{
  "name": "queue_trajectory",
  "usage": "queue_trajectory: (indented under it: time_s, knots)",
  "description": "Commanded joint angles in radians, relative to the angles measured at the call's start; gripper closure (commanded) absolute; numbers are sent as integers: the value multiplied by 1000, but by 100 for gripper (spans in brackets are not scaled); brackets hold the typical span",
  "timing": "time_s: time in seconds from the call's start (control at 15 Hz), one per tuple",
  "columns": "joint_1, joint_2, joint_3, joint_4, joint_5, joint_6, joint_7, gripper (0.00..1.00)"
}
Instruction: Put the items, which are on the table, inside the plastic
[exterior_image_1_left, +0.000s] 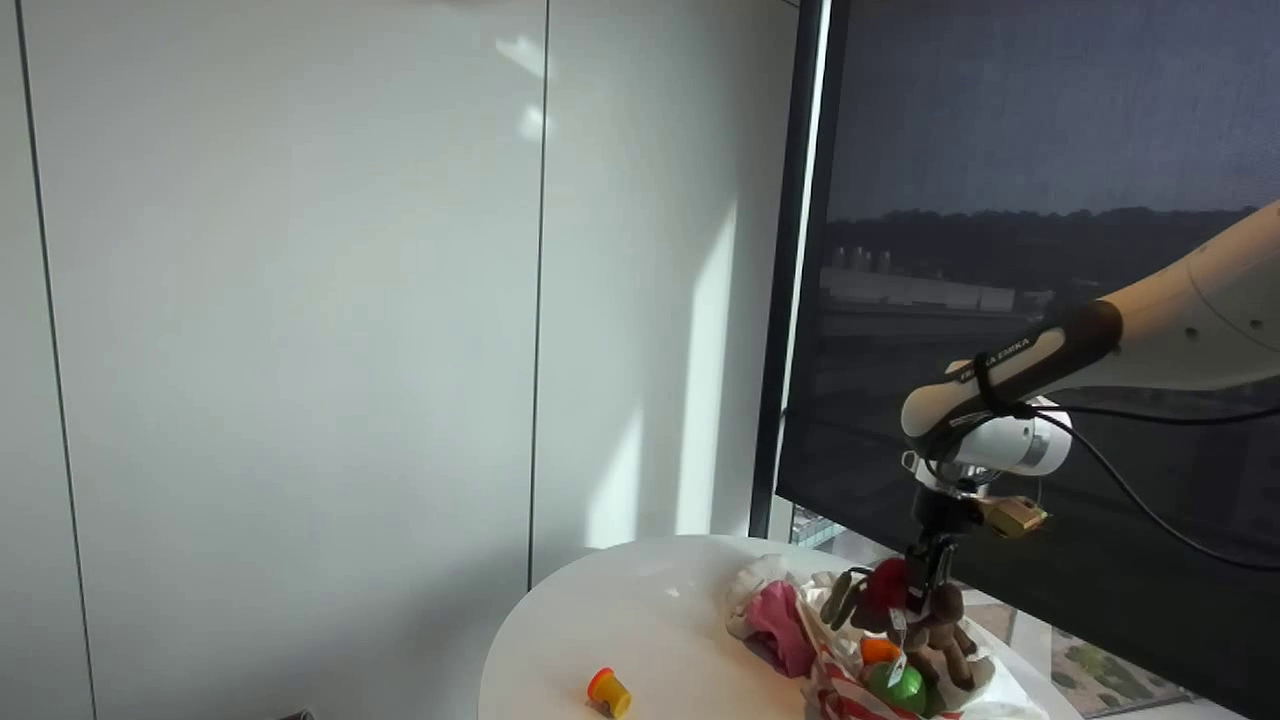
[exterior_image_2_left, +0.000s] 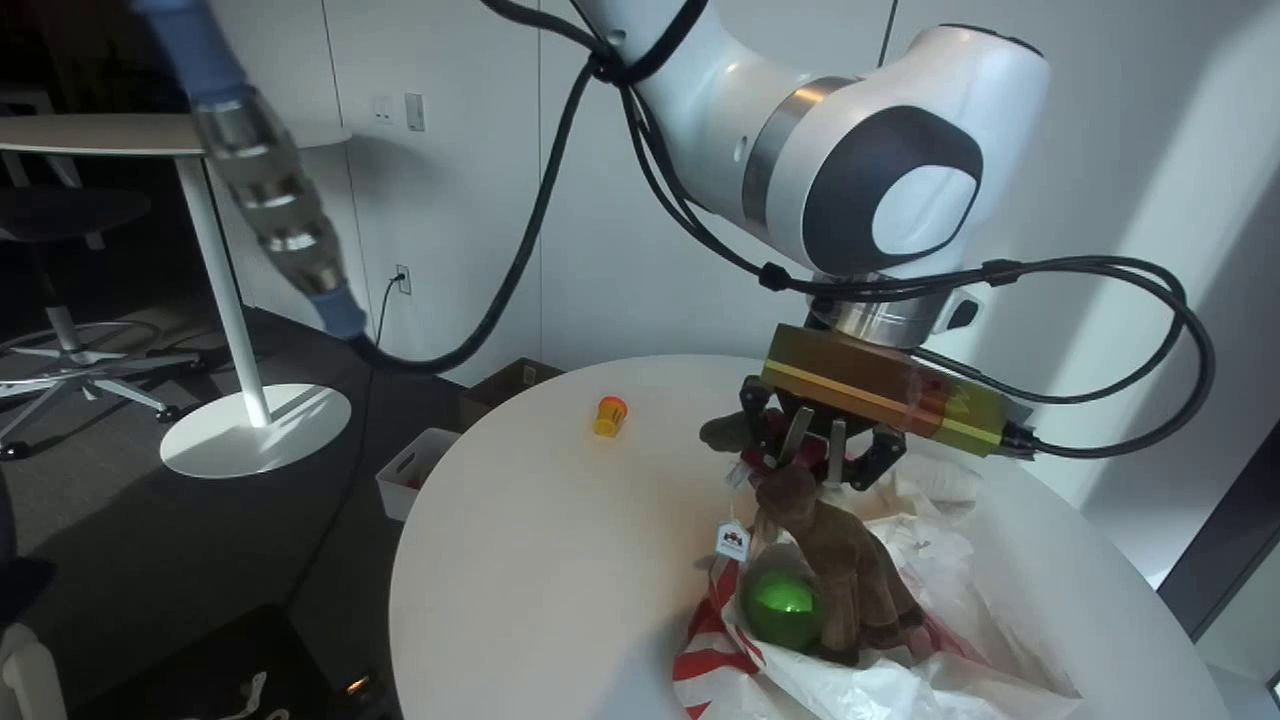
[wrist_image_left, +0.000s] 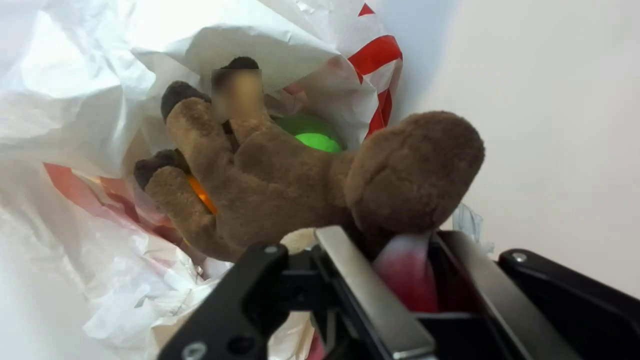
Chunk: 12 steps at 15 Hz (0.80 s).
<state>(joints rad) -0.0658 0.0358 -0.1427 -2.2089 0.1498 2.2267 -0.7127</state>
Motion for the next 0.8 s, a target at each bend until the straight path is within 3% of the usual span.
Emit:
queue_trajectory:
  time_s: [0.0,0.27,0.53,0.73]
  knots:
    - [-35,67,14,59,7,35,-105,83]
    - [-62,122,34,97,35,80,-211,83]
    - [-113,169,76,143,241,1,-421,83]
    - [-132,199,77,174,288,-69,-430,83]
